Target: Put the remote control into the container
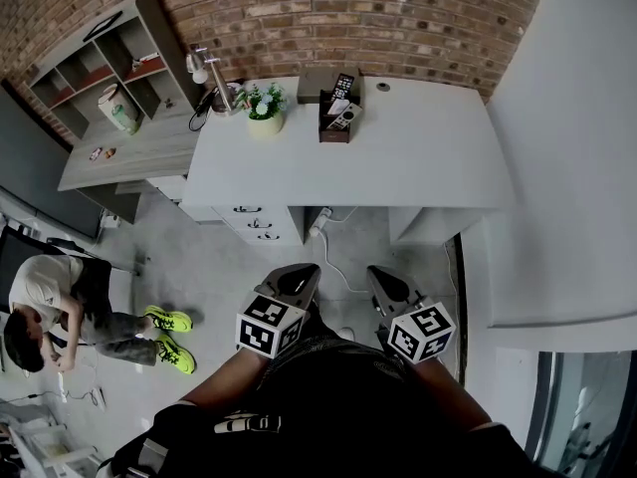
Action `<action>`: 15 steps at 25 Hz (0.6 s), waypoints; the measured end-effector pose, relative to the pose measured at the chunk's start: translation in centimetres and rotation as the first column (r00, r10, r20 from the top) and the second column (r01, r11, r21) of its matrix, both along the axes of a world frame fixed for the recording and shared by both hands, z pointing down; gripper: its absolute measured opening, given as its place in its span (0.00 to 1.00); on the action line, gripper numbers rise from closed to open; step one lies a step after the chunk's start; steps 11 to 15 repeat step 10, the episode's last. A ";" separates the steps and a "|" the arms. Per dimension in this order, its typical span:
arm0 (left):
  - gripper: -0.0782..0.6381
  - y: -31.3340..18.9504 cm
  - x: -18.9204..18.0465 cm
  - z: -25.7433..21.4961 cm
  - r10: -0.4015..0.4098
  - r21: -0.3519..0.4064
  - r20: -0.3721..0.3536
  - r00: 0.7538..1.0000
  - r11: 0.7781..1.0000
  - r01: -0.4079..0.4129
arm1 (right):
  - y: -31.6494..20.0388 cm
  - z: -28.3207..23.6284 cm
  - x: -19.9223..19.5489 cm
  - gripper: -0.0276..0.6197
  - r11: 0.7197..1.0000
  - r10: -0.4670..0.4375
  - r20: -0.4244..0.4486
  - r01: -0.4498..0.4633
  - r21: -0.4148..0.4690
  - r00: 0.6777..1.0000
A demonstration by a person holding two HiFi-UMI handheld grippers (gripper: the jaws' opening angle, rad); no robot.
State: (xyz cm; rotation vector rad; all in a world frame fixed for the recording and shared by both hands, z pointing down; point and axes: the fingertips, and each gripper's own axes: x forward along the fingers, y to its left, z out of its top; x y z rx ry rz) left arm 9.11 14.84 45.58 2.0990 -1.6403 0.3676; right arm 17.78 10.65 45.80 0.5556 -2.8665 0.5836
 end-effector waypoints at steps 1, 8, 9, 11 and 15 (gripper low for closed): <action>0.12 0.0 0.0 -0.1 -0.001 0.000 -0.003 1.000 1.000 0.001 | 0.1 0.0 -0.1 0.05 1.000 -0.002 0.001 0.002 -0.001 1.000; 0.12 0.1 -0.1 0.0 0.004 -0.006 0.013 1.000 1.000 -0.004 | 0.3 0.0 -0.3 0.05 1.000 -0.006 0.007 0.006 -0.007 1.000; 0.12 0.1 0.0 0.1 0.006 -0.006 0.011 1.000 1.000 -0.006 | 0.3 0.1 -0.2 0.05 1.000 -0.004 0.008 0.004 -0.008 1.000; 0.12 0.1 0.1 0.2 0.008 -0.007 0.009 1.000 1.000 -0.007 | 0.2 0.2 -0.2 0.05 1.000 -0.002 0.008 0.002 -0.010 1.000; 0.12 0.1 0.1 0.2 0.008 -0.007 0.009 1.000 1.000 -0.007 | 0.2 0.2 -0.2 0.05 1.000 -0.002 0.008 0.002 -0.010 1.000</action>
